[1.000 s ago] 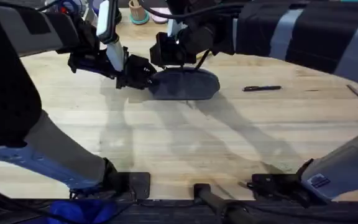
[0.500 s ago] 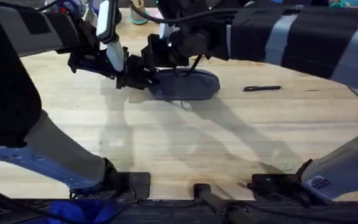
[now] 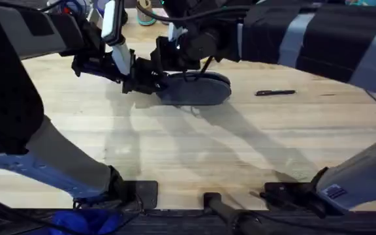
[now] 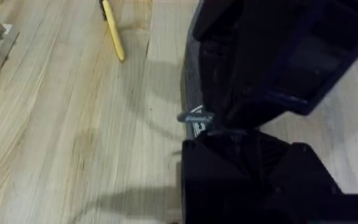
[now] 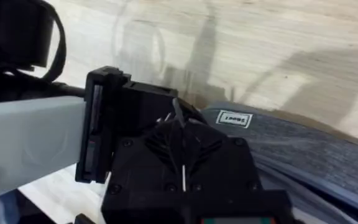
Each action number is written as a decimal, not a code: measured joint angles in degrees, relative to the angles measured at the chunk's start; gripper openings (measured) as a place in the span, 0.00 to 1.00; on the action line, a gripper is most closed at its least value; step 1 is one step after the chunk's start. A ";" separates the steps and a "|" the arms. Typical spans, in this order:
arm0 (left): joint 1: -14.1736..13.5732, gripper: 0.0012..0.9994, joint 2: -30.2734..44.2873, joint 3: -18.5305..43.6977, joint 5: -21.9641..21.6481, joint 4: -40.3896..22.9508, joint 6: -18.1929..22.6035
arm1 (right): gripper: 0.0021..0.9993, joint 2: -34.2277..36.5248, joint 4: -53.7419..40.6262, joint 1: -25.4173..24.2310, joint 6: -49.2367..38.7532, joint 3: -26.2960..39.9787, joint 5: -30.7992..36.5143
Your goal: Unzip the bag, pick up the pens from the table one at a time and place them inside, then zip the bag closed.
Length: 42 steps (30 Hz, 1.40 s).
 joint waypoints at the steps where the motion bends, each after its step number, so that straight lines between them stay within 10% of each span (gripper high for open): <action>1: 0.00 0.04 0.00 -0.01 0.00 -0.02 0.00 | 0.03 0.02 -0.15 0.09 -0.02 0.11 0.56; 7: 0.00 0.04 0.00 -0.01 0.00 0.00 0.00 | 0.07 0.01 -0.21 0.19 -0.73 0.18 2.16; 15: 0.06 0.04 0.00 -0.02 -0.02 0.03 0.00 | 0.97 0.00 -1.10 0.00 -1.51 0.18 5.01; 34: 0.00 0.04 0.00 -0.02 0.00 0.05 0.00 | 1.00 0.00 -0.47 -1.17 -4.55 0.23 10.43; 42: -0.07 0.45 0.00 0.00 0.39 0.22 0.26 | 1.00 -1.59 -3.43 -2.62 -7.14 0.27 15.11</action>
